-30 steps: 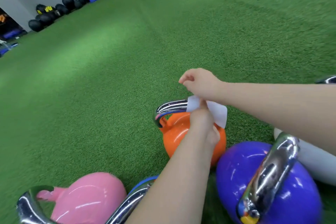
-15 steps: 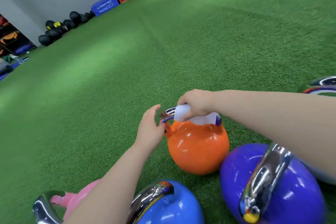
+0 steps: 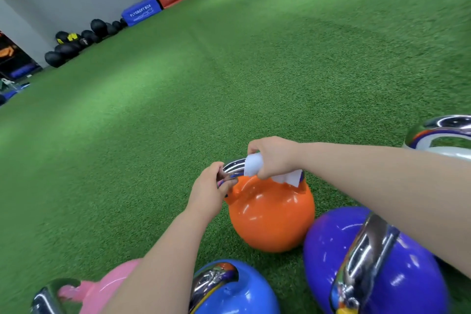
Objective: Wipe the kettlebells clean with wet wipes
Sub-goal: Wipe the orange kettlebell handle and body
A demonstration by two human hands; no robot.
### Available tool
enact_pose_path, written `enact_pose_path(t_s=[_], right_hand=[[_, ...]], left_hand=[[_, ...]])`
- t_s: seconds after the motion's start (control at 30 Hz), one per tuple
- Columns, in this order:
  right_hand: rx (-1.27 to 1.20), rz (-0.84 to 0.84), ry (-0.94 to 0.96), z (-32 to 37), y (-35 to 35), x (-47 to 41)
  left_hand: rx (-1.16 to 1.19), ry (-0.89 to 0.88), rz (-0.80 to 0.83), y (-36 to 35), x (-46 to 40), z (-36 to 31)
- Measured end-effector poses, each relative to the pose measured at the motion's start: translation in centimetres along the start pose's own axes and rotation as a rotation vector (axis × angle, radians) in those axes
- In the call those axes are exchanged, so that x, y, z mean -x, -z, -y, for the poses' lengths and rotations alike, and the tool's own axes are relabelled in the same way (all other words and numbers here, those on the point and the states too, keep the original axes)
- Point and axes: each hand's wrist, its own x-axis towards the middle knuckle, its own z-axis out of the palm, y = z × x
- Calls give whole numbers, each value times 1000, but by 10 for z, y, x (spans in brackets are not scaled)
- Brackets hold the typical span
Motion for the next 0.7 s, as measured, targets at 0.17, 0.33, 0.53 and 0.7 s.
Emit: enact_pose_path(t_s=[0.17, 0.33, 0.53, 0.7], right_hand=[[-71, -76, -33, -17, -10, -1], [-219, -178, -166, -36, -35, -10], [-269, -201, -307, -38, -45, -9], [313, -76, 91, 16, -17, -6]], left_hand=[[47, 126, -149, -7, 31, -1], [10, 135, -206, -4, 48, -3], [-3, 133, -222, -8, 45, 0], [33, 150, -226, -8, 43, 0]])
